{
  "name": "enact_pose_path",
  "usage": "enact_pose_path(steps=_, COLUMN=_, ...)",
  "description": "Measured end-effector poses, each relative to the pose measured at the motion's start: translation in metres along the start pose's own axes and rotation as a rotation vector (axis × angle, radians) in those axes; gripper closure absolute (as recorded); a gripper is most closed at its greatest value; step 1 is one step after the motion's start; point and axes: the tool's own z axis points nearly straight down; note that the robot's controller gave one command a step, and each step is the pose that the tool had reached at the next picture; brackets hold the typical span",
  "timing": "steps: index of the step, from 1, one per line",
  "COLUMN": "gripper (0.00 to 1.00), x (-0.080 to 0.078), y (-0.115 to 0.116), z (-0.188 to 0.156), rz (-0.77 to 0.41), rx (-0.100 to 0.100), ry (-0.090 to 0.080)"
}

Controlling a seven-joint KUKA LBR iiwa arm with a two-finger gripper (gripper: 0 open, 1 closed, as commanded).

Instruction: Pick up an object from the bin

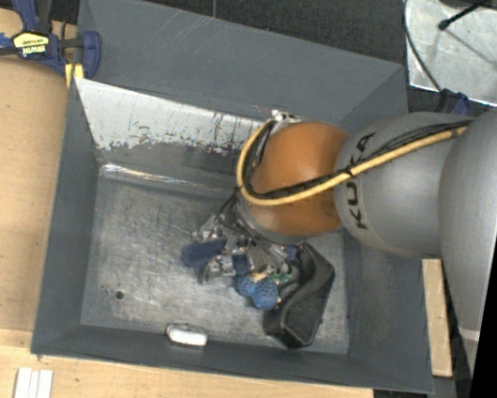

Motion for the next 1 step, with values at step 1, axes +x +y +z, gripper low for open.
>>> enact_pose_path(steps=1, gripper=1.0, x=0.0118, y=-0.0054, z=-0.1339, rz=-0.002, rx=0.003, ry=0.015)
